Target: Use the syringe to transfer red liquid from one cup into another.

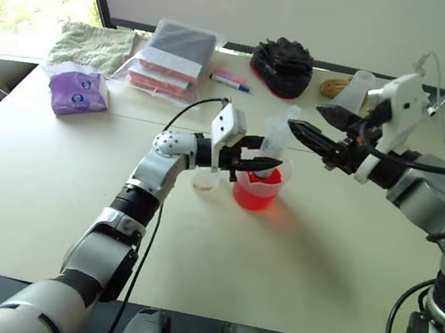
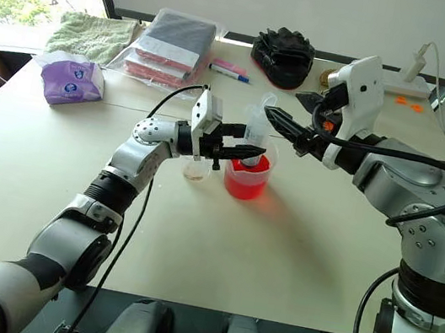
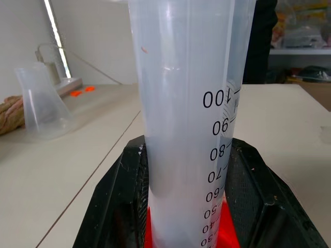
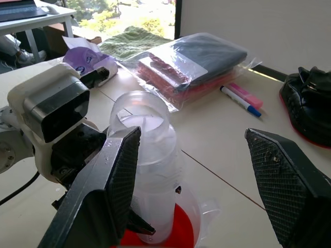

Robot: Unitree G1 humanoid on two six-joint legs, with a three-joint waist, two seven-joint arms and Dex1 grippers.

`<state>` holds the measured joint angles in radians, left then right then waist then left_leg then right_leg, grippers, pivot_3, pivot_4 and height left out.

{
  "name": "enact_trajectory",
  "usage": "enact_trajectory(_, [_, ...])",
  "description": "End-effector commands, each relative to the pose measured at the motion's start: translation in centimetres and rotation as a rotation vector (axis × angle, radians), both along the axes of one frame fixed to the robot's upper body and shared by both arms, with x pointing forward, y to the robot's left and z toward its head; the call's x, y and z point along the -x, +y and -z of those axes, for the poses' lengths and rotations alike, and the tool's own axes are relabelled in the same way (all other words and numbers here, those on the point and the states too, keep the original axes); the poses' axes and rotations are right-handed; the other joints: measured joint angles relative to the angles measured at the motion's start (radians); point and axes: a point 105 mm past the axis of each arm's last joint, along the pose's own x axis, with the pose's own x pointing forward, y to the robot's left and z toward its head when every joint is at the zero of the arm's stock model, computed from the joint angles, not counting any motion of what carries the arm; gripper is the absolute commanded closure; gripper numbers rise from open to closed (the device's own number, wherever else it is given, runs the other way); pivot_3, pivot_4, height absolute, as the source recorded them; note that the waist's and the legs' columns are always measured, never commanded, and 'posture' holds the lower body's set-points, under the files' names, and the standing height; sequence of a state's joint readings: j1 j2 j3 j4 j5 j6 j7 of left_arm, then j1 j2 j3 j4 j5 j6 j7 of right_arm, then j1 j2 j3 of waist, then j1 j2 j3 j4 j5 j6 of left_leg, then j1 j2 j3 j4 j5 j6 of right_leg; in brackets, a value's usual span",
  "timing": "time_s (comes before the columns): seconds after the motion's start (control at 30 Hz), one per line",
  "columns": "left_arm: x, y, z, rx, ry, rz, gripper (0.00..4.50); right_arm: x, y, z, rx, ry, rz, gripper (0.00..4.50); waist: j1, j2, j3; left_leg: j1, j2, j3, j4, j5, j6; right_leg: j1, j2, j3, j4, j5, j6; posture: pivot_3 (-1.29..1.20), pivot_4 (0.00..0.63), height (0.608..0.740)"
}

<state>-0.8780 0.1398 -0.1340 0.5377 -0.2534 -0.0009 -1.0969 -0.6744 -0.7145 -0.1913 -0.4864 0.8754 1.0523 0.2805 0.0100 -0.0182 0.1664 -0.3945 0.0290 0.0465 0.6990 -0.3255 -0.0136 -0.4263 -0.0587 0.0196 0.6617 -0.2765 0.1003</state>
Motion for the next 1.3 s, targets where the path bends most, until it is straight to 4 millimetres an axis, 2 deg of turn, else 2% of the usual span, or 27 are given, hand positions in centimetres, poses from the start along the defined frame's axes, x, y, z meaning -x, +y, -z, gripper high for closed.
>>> enact_trajectory(0.03, [0.7,-0.2,-1.6,0.034,-0.053,0.034,2.99,-0.2,0.3,-0.7,-0.020,-0.046,0.004,1.17,-0.001,0.000,0.000,0.000,0.000,0.000,0.000,0.000,0.000,0.000,0.000,0.000,0.000,0.000,0.000,0.00,0.150,0.740])
enact_trajectory(0.4, [1.0,-0.1,-1.3,0.012,-0.054,0.044,2.99,-1.2,2.2,-0.7,-0.070,-0.067,-0.003,1.17,-0.004,0.000,0.000,0.000,0.001,0.000,0.000,0.000,0.000,0.000,0.001,0.000,0.000,0.000,0.000,0.00,0.150,0.740])
enact_trajectory(0.5, [1.0,-0.1,-1.2,0.010,-0.054,0.046,2.99,-1.3,2.4,-0.7,-0.088,-0.064,0.000,2.02,-0.002,0.000,0.000,0.000,0.001,0.000,0.000,0.000,0.000,0.000,0.001,0.000,-0.001,0.000,0.000,0.00,0.150,0.740])
enact_trajectory(0.53, [1.1,-0.1,-1.2,0.009,-0.054,0.048,2.99,-1.4,2.5,-0.6,-0.090,-0.064,0.000,2.43,-0.002,0.000,0.000,0.000,0.001,0.000,0.000,0.000,0.000,0.000,0.001,0.000,-0.001,0.000,0.000,0.00,0.150,0.740])
enact_trajectory(0.63, [1.2,-0.2,-1.3,0.010,-0.053,0.052,2.99,-1.4,2.6,-0.6,-0.097,-0.063,-0.004,4.08,-0.003,0.000,0.000,0.000,0.001,0.000,0.000,0.000,0.000,0.000,0.001,0.000,-0.001,0.000,0.000,0.00,0.150,0.740])
enact_trajectory(0.67, [1.2,-0.2,-1.3,0.010,-0.052,0.053,2.99,-1.3,2.6,-0.6,-0.102,-0.062,-0.004,4.46,-0.004,0.000,0.000,0.000,0.001,0.000,0.000,0.000,0.000,0.000,0.001,0.000,-0.001,0.000,0.000,0.00,0.150,0.740])
enact_trajectory(1.0, [1.5,-0.4,-1.0,0.010,-0.049,0.069,2.99,-0.7,3.0,-1.9,-0.231,-0.068,-0.049,4.46,-0.005,0.000,0.000,0.000,0.001,0.000,0.000,0.000,0.000,0.000,0.001,0.000,-0.001,0.000,0.000,0.00,0.150,0.740])
enact_trajectory(1.3, [1.9,-0.6,-0.7,0.001,-0.052,0.080,2.99,-0.4,2.9,-4.2,-0.384,-0.080,-0.088,4.46,-0.006,0.000,0.000,0.000,0.001,0.000,-0.001,0.000,0.000,0.000,0.001,0.000,-0.001,0.000,0.000,0.00,0.150,0.740])
